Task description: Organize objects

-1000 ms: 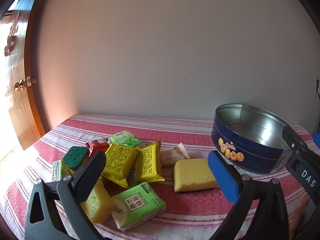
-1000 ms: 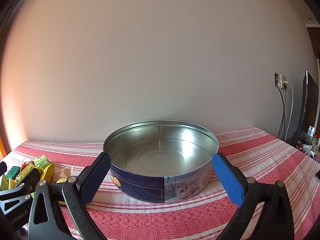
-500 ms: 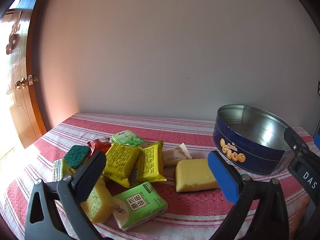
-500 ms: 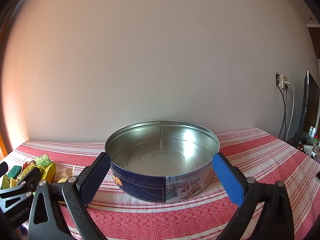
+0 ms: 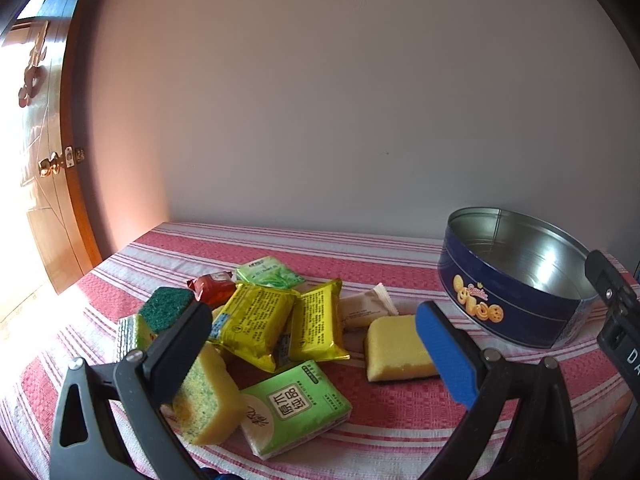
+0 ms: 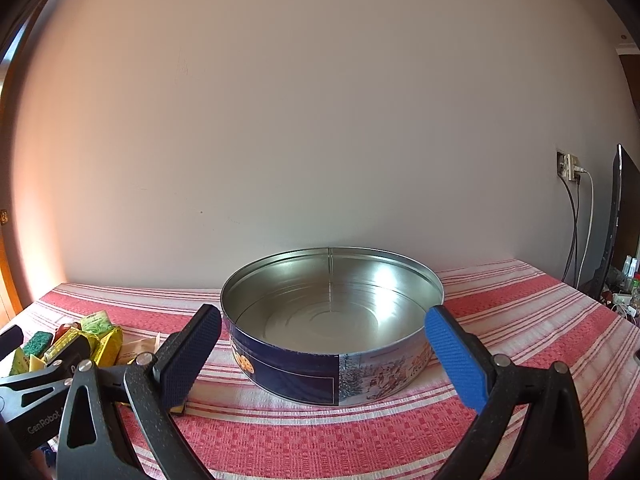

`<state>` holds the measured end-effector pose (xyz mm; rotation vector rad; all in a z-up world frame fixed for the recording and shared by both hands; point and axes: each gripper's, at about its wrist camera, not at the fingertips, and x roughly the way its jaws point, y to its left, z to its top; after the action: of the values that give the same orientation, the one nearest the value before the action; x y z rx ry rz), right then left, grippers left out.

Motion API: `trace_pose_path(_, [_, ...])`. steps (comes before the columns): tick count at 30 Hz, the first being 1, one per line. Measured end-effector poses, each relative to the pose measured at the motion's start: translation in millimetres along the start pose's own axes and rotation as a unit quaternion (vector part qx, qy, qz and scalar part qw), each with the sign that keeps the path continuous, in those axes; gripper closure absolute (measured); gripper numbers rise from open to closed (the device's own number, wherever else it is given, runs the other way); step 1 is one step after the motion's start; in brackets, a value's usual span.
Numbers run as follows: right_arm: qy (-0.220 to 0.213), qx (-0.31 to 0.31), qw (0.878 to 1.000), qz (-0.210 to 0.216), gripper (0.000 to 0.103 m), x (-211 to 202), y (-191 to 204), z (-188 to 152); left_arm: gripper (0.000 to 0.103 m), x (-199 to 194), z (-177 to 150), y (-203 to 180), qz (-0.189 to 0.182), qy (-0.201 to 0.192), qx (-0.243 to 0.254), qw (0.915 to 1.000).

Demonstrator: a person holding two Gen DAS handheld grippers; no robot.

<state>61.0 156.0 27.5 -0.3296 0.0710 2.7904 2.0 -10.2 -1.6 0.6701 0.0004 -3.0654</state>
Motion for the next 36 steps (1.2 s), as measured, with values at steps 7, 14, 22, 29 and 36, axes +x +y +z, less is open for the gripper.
trace_pose_path(7, [-0.002, -0.007, 1.000, 0.014, 0.000, -1, 1, 1, 0.000, -11, 1, 12, -0.008, 0.008, -0.009, 0.9999])
trace_pose_path(14, [0.010, -0.020, 0.999, 0.043, 0.000, 0, 7, -1, 0.000, -27, -6, 27, 0.012, 0.029, 0.021, 0.9993])
trace_pose_path(22, [0.014, -0.036, 0.997, 0.064, 0.000, -2, 17, -4, 0.000, -39, -31, 64, 0.030, 0.111, 0.021, 0.9932])
trace_pose_path(29, [0.029, -0.038, 0.995, 0.087, 0.001, -1, 24, -6, 0.001, -28, -55, 69, 0.033, 0.164, 0.033, 0.9853])
trace_pose_path(36, [0.046, -0.063, 0.991, 0.108, 0.001, 3, 36, -9, 0.025, -18, -59, 55, -0.006, 0.191, 0.038, 0.9807])
